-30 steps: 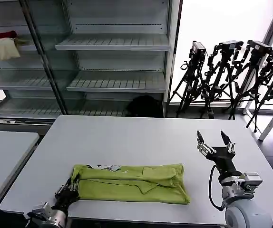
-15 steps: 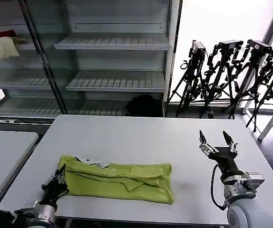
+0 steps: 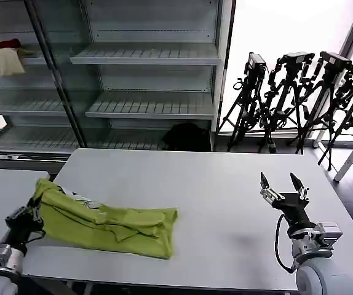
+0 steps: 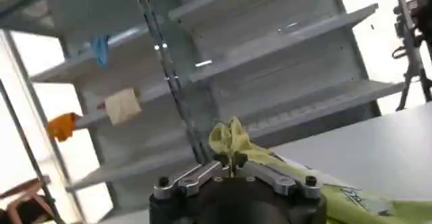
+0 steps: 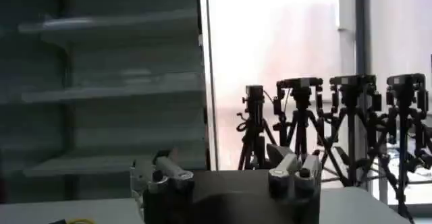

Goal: Fold and organize the clothes.

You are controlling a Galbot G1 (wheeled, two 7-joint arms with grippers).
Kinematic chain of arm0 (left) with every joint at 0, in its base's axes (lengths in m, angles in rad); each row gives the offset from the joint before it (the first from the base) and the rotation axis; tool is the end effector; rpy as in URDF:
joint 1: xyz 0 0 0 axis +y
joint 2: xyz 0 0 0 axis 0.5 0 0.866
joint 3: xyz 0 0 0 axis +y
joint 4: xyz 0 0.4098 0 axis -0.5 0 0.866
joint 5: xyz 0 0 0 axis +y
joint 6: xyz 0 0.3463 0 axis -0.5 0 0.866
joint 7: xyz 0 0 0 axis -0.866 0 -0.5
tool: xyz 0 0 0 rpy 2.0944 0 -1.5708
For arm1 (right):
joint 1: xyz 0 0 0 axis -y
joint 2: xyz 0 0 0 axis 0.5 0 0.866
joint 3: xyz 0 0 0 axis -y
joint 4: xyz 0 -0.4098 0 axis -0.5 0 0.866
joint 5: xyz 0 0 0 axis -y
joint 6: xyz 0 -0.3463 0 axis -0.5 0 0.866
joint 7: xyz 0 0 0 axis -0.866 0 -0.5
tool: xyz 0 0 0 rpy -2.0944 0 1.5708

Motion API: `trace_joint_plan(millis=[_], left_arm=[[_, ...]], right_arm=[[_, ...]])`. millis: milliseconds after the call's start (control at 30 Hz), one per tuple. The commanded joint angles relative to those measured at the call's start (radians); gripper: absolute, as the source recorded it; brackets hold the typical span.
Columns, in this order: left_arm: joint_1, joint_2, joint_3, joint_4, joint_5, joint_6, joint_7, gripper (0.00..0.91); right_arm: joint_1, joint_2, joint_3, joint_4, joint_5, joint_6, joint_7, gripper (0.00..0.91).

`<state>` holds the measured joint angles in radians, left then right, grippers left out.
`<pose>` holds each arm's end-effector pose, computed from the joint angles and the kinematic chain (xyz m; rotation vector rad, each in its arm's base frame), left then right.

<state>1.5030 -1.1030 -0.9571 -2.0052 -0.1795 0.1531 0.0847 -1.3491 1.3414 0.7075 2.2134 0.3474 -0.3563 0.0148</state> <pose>0.1784 0.2368 -0.2837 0.1898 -3.0032 -0.6127 0.2051 -0.0954 -0.2581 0.0024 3.1341 0.0834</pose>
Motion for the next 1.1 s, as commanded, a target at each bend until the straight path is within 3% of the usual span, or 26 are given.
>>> trace_joint_plan(millis=[33, 133, 333, 533, 1100], left_arm=[[0.027, -0.068, 0.026, -0.229, 0.000, 0.089, 0.034, 0.000], [0.039, -0.161, 0.186, -0.304, -0.021, 0.120, 0.016, 0.000], [0.027, -0.214, 0.506, -0.345, -0.001, 0.180, -0.071, 0.000], [-0.014, -0.263, 0.676, -0.299, 0.068, 0.224, -0.114, 0.000], [-0.051, -0.313, 0.744, -0.121, 0.212, 0.256, -0.127, 0.010]], right_arm=[[-0.002, 0.005, 0.003, -0.013, 0.000, 0.002, 0.001, 0.907], [-0.006, 0.008, 0.000, -0.013, -0.003, 0.002, 0.001, 0.907], [-0.017, 0.008, 0.004, -0.012, -0.004, 0.002, -0.001, 0.907], [-0.033, 0.009, 0.017, -0.011, -0.002, 0.005, -0.005, 0.907], [-0.017, 0.001, 0.048, -0.021, 0.004, 0.003, -0.007, 0.907]])
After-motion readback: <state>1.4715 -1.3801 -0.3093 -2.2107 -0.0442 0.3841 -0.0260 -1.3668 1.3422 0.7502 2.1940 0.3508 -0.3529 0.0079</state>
